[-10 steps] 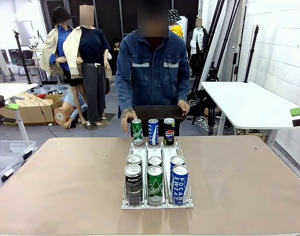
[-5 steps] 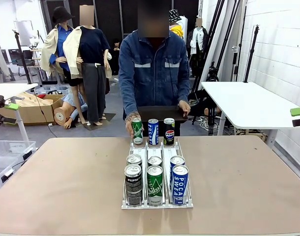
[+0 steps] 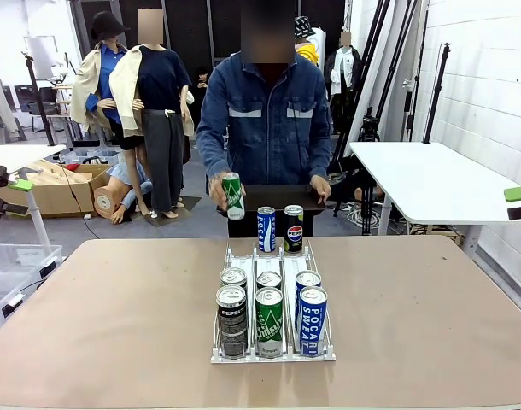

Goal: Retrieve and hand over the desired beverage to the person.
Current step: Pick up a can of the same type that the person held from the Automatic Can Dispenser.

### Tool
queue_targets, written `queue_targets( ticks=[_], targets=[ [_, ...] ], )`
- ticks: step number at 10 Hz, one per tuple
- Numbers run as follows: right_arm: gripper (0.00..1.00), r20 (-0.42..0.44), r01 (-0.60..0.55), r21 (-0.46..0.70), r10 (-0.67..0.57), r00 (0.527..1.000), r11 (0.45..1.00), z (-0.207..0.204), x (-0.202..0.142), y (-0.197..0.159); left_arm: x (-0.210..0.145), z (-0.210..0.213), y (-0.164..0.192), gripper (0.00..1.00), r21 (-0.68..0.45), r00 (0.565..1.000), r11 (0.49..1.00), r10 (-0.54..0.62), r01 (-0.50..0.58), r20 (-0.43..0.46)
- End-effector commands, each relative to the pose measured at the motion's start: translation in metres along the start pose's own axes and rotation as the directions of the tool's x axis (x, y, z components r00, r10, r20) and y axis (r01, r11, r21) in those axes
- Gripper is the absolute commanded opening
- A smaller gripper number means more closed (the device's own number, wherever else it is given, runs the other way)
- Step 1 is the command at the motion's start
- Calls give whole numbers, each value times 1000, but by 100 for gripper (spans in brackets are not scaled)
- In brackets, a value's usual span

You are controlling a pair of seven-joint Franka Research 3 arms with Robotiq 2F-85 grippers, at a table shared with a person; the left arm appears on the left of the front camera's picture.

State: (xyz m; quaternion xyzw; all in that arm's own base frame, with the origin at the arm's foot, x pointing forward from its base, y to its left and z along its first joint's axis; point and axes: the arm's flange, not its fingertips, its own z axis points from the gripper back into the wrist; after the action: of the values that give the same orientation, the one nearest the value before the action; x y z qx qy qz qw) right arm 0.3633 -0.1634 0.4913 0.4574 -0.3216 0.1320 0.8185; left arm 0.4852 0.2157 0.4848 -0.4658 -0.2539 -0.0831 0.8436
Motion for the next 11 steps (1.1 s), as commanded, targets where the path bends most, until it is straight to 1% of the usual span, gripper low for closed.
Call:
queue_targets(
  ticks=[1,11],
  targets=[
    [100,1,5,1,-5,1000,1000,0,1,0,0,1,0,100,-1,1000,1000,1,-1,1],
    [100,1,5,1,-5,1000,1000,0,1,0,0,1,0,100,-1,1000,1000,1,-1,1]
  ],
)
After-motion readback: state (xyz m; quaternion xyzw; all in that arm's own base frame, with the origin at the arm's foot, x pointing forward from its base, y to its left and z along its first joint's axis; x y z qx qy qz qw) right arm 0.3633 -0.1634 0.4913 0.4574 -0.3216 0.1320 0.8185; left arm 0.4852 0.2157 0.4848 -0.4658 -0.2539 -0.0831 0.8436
